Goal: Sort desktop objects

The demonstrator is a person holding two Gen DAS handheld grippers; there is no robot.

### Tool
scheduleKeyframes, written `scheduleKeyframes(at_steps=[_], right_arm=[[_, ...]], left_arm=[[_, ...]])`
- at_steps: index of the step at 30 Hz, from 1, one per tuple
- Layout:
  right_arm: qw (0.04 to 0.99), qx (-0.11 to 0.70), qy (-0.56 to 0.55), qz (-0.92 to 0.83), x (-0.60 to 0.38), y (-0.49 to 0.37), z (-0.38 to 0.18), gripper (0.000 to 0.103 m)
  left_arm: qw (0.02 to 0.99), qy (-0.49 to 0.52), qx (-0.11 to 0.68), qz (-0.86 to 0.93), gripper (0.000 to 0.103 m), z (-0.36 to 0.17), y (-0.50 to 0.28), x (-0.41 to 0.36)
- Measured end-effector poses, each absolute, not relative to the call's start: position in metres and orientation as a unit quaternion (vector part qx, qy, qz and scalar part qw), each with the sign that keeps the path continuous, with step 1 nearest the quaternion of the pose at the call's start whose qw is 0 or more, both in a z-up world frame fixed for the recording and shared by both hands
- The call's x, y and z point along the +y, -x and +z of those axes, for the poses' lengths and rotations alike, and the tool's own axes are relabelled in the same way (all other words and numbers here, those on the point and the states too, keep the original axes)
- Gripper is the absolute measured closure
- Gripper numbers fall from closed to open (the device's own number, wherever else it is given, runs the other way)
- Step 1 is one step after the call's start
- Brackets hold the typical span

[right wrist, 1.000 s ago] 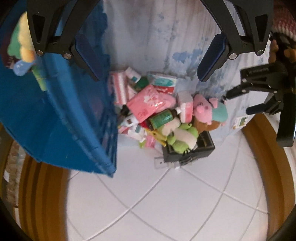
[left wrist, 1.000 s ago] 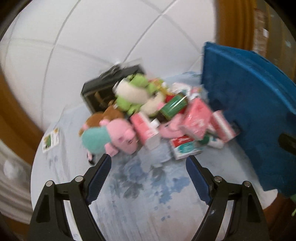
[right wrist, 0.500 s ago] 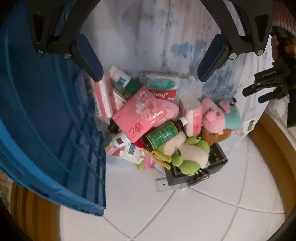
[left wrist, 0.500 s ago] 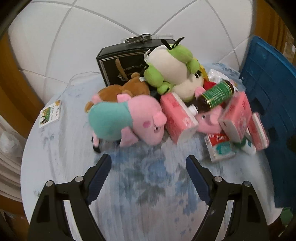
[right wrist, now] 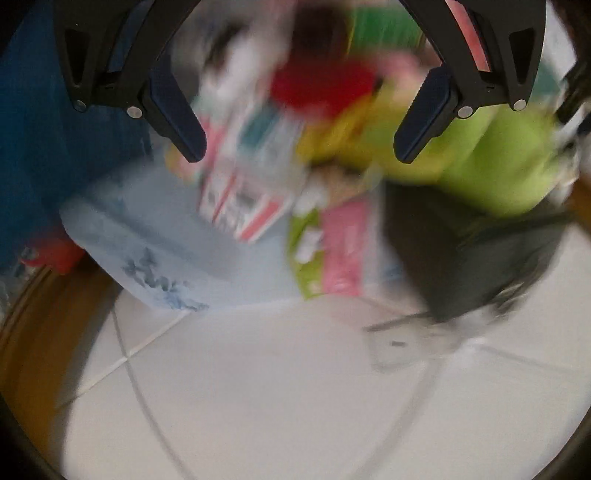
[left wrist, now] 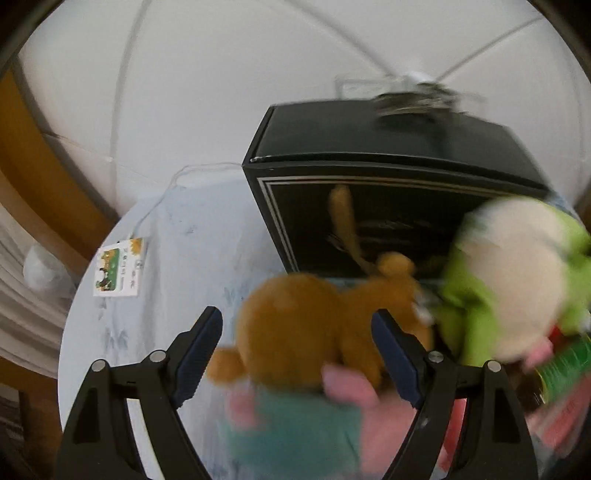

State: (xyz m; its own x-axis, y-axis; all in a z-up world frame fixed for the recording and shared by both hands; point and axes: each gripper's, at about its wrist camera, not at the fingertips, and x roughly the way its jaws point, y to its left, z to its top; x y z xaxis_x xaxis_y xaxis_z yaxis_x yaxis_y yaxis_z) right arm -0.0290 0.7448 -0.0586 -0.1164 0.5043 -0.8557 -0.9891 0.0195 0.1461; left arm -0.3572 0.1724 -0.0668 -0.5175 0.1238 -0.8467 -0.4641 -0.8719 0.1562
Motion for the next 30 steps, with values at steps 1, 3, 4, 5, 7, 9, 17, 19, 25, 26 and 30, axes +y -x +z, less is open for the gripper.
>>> scheduleKeyframes(at_steps=[1, 3, 4, 5, 7, 9, 17, 19, 25, 26, 30], right_arm=[[0.602, 0.398, 0.319, 0.615, 0.774, 0.029, -0.071, 0.0], [0.615, 0.407, 0.345, 0.58, 0.818, 0.023, -0.097, 0.0], [0.615, 0.421, 0.35, 0.568, 0.834, 0.018, -0.111, 0.0], [0.611, 0.436, 0.354, 0.558, 0.847, 0.013, -0.126, 0.0], [0.607, 0.465, 0.371, 0.528, 0.866, 0.006, -0.158, 0.0], [0.597, 0.493, 0.399, 0.491, 0.866, -0.001, -0.187, 0.0], [0.603, 0.474, 0.436, 0.471, 0.781, 0.019, -0.197, 0.007], [0.597, 0.523, 0.388, 0.468, 0.75, 0.014, -0.204, 0.009], [0.5, 0.57, 0.359, 0.545, 0.652, 0.065, -0.223, 0.009], [0.498, 0.563, 0.359, 0.554, 0.638, 0.076, -0.223, 0.01], [0.478, 0.563, 0.327, 0.589, 0.575, 0.11, -0.222, 0.007]], left_arm=[[0.167, 0.468, 0.184, 0.848, 0.02, -0.075, 0.371, 0.174], [0.17, 0.48, 0.182, 0.841, 0.02, -0.09, 0.391, 0.177], [0.169, 0.486, 0.186, 0.837, 0.02, -0.098, 0.398, 0.179], [0.164, 0.491, 0.196, 0.833, 0.02, -0.108, 0.404, 0.181], [0.17, 0.5, 0.206, 0.824, 0.019, -0.125, 0.408, 0.183], [0.176, 0.493, 0.207, 0.826, 0.02, -0.125, 0.404, 0.181], [0.217, 0.484, 0.228, 0.816, 0.015, -0.117, 0.371, 0.151], [0.226, 0.489, 0.228, 0.811, 0.012, -0.113, 0.357, 0.141], [0.231, 0.496, 0.249, 0.799, 0.013, -0.112, 0.312, 0.091], [0.227, 0.502, 0.253, 0.795, 0.013, -0.116, 0.307, 0.083], [0.234, 0.51, 0.243, 0.791, 0.013, -0.131, 0.279, 0.046]])
